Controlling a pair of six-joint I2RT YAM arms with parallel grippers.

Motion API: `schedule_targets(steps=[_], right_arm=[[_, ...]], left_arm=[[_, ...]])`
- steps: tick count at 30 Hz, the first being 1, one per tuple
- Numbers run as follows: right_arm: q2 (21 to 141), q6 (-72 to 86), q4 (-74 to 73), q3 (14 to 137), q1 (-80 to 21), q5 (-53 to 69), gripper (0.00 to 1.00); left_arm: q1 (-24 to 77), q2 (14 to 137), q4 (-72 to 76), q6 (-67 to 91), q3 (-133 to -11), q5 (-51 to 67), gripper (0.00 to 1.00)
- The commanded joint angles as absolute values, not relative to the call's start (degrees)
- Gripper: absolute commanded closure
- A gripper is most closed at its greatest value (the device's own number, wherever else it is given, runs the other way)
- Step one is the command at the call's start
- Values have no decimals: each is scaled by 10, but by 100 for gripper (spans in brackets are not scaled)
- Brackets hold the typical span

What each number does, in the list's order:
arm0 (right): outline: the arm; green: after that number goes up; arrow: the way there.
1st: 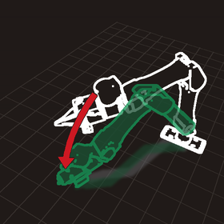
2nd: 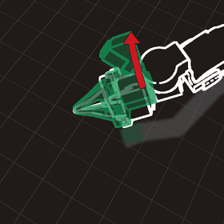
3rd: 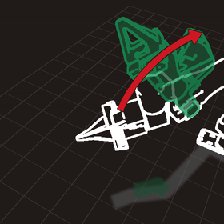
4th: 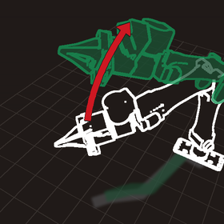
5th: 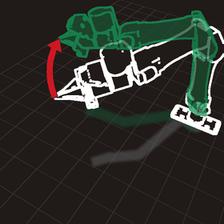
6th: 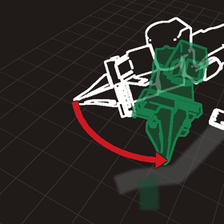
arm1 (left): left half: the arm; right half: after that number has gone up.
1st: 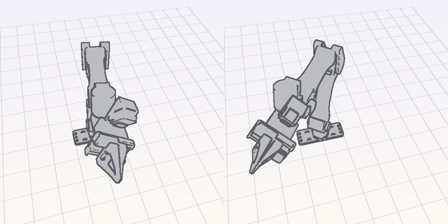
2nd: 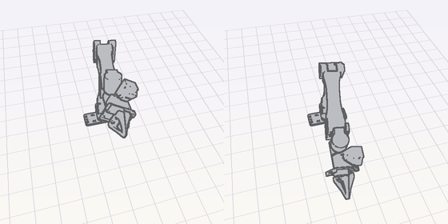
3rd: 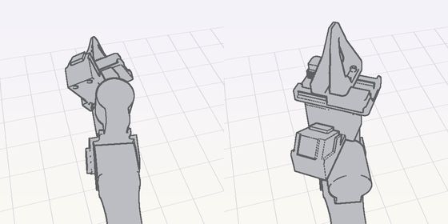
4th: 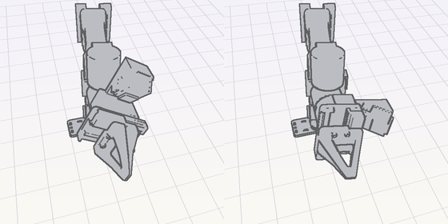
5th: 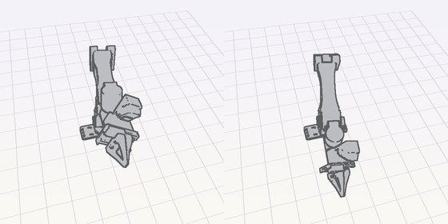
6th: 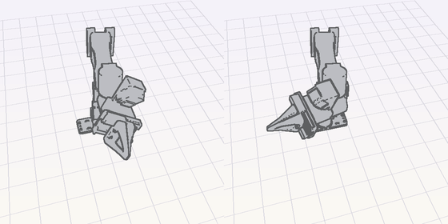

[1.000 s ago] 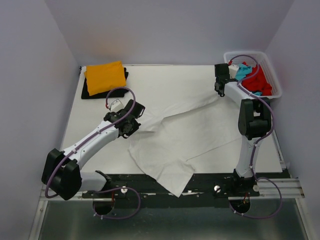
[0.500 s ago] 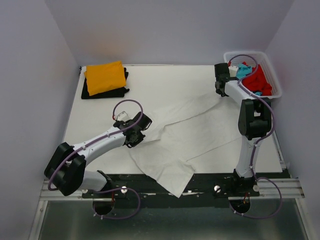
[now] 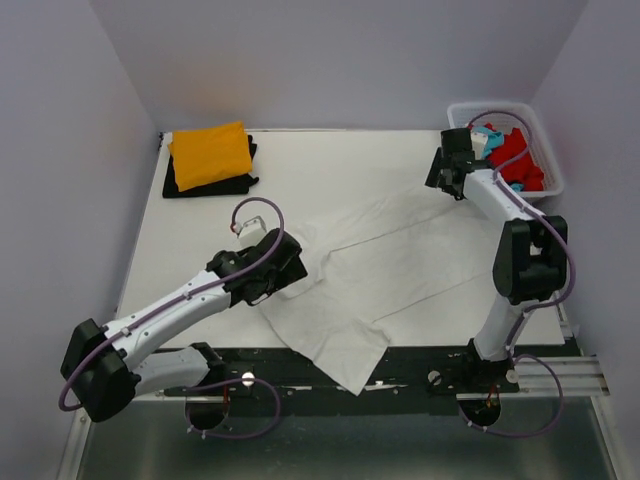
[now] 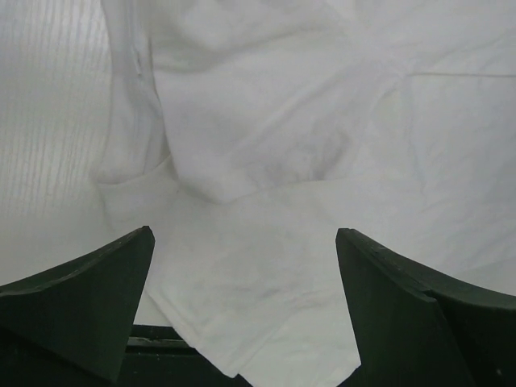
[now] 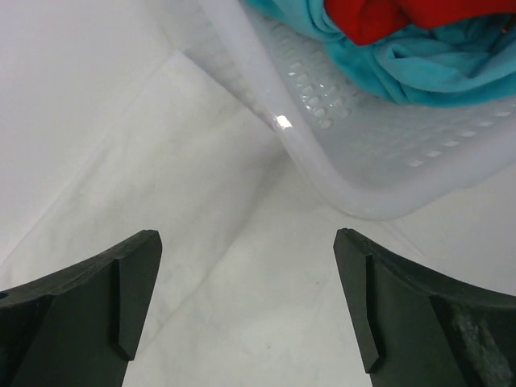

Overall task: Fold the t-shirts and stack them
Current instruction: Fold the flattened tshirt in 1/3 of the way

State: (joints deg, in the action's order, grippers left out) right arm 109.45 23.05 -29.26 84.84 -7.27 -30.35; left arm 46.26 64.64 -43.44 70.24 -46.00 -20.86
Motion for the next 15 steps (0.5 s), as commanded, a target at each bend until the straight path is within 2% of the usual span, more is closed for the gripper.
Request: schedule_targets(steps=[1, 3, 6, 12, 15], right_arm=[[1021, 205, -201, 795, -69, -142, 0], [1020, 203, -163, 783, -69, -70, 0], [1047, 206, -138, 788, -72, -30, 0], [1130, 212, -117, 817, -75, -35, 0], [1165, 224, -112, 827, -75, -53, 0]], left_arm=[[418, 658, -360, 581, -501, -167, 1], [379, 691, -286, 550, -502, -121, 1], [313, 762, -204, 531, -517, -44, 1], [265, 921, -239, 535, -595, -76, 1], [243, 971, -252, 543, -600, -48, 1]])
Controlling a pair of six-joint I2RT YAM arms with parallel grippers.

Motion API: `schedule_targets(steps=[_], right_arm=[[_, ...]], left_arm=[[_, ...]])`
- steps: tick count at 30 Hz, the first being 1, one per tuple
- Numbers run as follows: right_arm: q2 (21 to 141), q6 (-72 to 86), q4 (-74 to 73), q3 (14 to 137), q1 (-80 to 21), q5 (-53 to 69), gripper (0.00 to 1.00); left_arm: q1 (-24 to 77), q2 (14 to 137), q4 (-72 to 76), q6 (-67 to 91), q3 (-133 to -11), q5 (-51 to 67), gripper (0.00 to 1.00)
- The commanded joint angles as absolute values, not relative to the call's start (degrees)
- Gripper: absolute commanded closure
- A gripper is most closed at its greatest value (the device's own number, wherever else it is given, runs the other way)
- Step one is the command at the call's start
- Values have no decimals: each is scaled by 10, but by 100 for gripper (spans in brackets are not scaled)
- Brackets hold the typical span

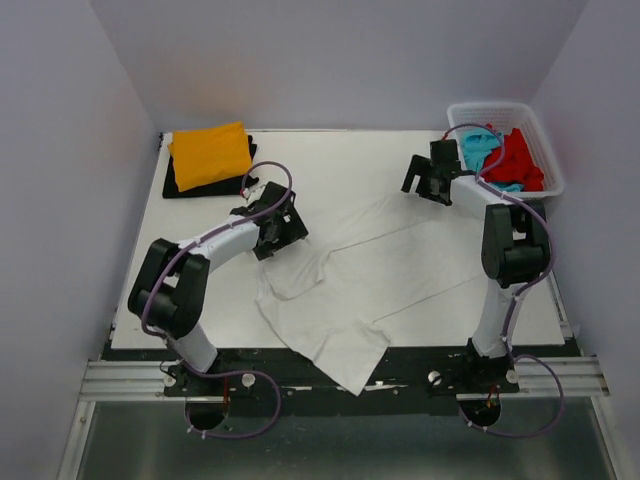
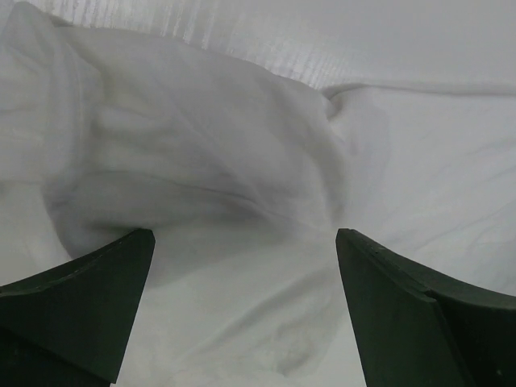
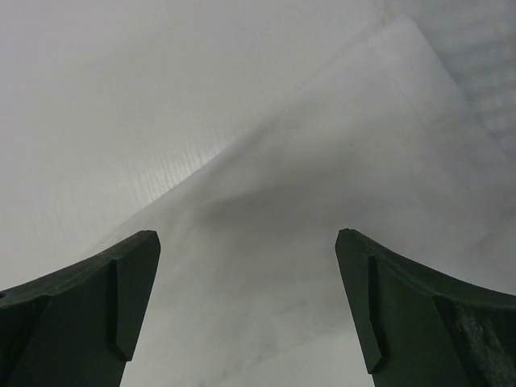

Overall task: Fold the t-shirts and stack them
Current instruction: Fold the flattened tshirt in 1/3 of the way

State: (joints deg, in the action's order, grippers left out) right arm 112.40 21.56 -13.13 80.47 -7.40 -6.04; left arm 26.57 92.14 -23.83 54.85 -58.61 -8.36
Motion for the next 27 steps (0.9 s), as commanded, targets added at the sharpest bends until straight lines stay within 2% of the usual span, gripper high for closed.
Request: schedule_targets(steps=[1, 5, 13, 16, 20, 27], right_arm=[[1176, 229, -111, 829, -74, -59, 0], [1202, 239, -115, 840, -75, -94, 0], [1215, 241, -124, 845, -75, -132, 0], [1209, 238, -125, 842, -75, -113, 0], [1181, 226, -126, 830, -76, -48, 0], [1067, 213, -134, 759, -104, -75, 0]], left_arm=[[236, 981, -250, 543, -594, -36, 1], [222, 984, -290, 565, -570, -48, 1], [215, 893, -322, 579, -522, -70, 1], [211, 883, -359, 578, -545, -119, 2], [217, 858, -349, 537, -585, -107, 1], [335, 804, -389, 533, -613, -135, 1]])
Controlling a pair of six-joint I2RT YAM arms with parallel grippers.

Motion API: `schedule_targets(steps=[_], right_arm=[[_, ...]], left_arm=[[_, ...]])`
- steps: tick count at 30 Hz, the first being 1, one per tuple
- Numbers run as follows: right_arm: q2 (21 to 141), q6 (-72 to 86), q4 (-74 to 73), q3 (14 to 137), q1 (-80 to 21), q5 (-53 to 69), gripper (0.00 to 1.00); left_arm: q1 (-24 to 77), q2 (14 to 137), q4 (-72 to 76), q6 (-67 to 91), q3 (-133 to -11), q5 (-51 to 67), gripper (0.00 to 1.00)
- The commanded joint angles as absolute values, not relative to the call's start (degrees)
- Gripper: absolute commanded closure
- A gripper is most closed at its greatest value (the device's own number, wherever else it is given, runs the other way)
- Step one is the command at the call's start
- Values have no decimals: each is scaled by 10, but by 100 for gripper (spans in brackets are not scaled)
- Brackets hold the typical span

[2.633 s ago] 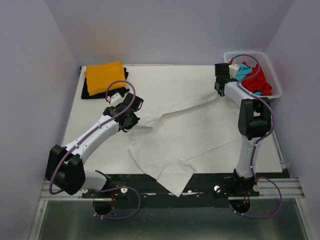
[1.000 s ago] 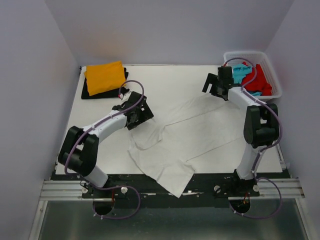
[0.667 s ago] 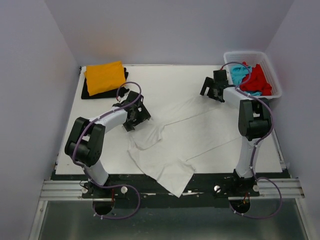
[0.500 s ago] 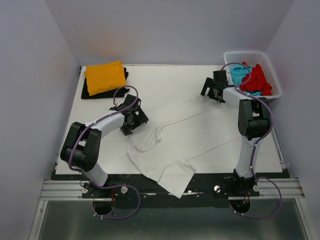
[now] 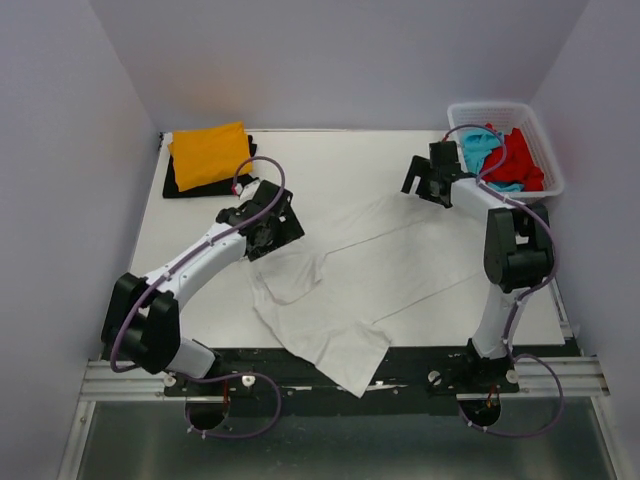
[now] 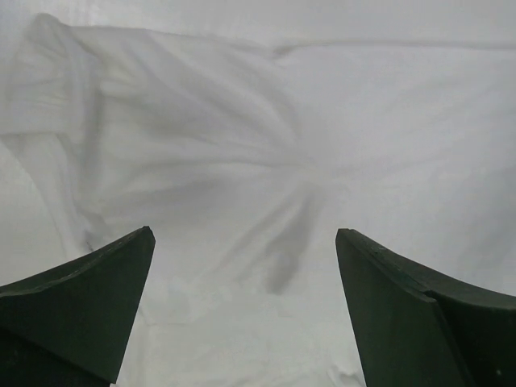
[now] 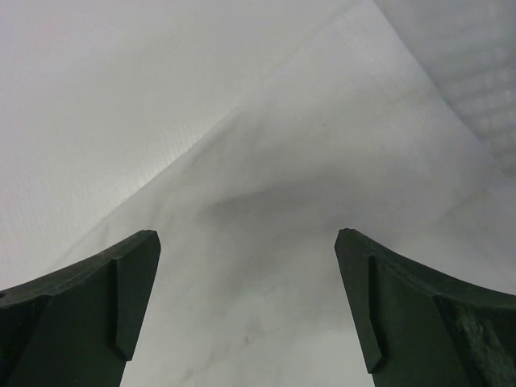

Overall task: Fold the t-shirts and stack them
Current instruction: Fold the flattened tshirt in 1/3 of the way

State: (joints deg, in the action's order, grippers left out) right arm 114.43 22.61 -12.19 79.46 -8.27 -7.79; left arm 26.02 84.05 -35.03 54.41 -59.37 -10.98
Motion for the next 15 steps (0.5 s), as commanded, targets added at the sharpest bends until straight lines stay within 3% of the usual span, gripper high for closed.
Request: schedule_targets(steps=[1, 7, 15], right_arm=[[1049, 220, -143, 745, -110, -85, 0], [935, 294, -141, 602, -145, -109, 0], [833, 342, -126, 486, -178, -99, 0]], left_arm=[[355, 800, -380, 536, -603, -119, 1], [408, 810, -300, 563, -516, -12, 2], [404, 925, -301, 570, -537, -50, 2]])
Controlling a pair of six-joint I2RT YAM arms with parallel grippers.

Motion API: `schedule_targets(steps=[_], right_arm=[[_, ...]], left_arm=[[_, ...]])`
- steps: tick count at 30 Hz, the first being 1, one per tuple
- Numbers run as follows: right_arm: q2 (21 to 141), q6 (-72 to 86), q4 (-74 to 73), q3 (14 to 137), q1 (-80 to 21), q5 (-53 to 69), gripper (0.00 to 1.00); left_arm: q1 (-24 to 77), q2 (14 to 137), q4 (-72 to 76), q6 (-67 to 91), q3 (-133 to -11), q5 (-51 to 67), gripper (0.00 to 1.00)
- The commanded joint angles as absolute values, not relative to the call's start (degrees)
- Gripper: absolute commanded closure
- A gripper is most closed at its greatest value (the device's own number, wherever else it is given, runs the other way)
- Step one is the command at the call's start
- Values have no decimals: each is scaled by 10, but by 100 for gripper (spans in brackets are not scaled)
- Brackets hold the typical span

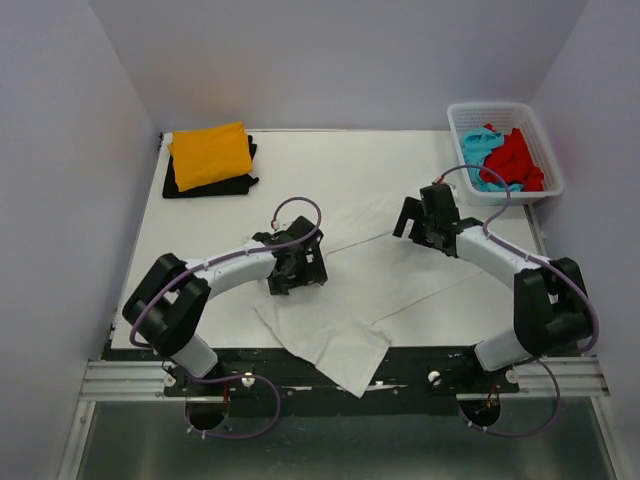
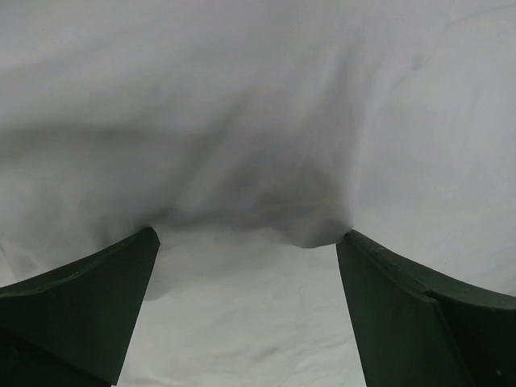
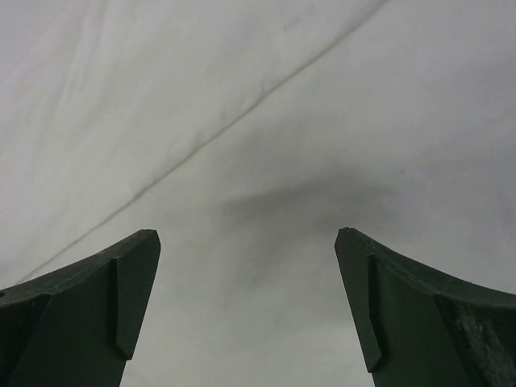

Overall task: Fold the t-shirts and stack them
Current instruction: Fold the flattened tshirt in 1/3 of the way

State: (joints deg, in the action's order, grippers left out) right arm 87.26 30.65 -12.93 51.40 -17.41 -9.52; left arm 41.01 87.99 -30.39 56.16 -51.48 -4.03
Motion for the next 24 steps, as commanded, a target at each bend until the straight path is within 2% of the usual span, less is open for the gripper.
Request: schedule_targets(steps=[1, 9, 13, 24], right_arm=[[826, 345, -126, 482, -179, -101, 0], [795, 345, -111, 464, -180, -93, 0], [795, 336, -100, 462, -180, -66, 0], [807, 322, -76, 467, -180, -72, 0]], left_arm=[[396, 935, -299, 567, -541, -47, 1], [299, 1009, -293, 516, -583, 30, 2], [251, 1056, -307, 492, -648, 80, 1], [180, 1177, -382, 458, -862, 101, 1]])
